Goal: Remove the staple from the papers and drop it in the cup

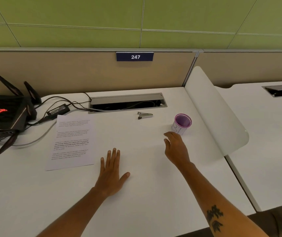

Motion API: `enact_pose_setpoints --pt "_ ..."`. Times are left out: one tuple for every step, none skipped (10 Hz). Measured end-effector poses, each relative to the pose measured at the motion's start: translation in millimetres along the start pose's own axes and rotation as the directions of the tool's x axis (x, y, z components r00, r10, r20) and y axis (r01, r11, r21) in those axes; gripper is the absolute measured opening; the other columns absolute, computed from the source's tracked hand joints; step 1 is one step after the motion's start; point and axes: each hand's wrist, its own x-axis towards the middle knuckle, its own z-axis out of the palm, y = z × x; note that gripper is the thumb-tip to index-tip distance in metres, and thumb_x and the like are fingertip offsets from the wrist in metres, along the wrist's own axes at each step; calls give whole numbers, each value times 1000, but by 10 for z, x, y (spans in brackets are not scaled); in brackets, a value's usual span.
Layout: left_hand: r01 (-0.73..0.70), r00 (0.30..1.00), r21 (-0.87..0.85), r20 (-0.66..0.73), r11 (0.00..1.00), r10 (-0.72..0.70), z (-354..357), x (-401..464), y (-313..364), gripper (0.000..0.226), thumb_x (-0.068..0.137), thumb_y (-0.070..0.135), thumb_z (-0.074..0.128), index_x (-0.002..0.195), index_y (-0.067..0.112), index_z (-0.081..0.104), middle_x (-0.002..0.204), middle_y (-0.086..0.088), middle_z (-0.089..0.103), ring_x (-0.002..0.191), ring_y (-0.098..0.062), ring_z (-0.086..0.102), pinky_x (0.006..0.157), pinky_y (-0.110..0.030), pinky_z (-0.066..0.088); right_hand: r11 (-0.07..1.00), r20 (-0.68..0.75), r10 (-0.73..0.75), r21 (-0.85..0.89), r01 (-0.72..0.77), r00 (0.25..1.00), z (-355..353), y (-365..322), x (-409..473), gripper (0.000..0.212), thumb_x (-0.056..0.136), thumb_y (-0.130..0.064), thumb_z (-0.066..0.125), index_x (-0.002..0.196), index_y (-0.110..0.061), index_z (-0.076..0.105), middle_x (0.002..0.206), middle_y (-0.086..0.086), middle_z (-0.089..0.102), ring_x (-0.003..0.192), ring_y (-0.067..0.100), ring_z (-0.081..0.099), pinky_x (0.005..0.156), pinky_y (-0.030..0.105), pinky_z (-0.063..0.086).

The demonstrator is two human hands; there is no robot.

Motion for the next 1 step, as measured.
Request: enact_pose_setpoints --pt "40 998 16 -47 999 -39 -24 -140 -212 101 93 76 19 163 15 -21 172 -2 -30 159 -24 -27 129 -51 -16 1000 31 12 -15 -12 999 130 -127 -108 40 103 -23 57 141 -11 59 151 6 55 142 24 48 115 38 44"
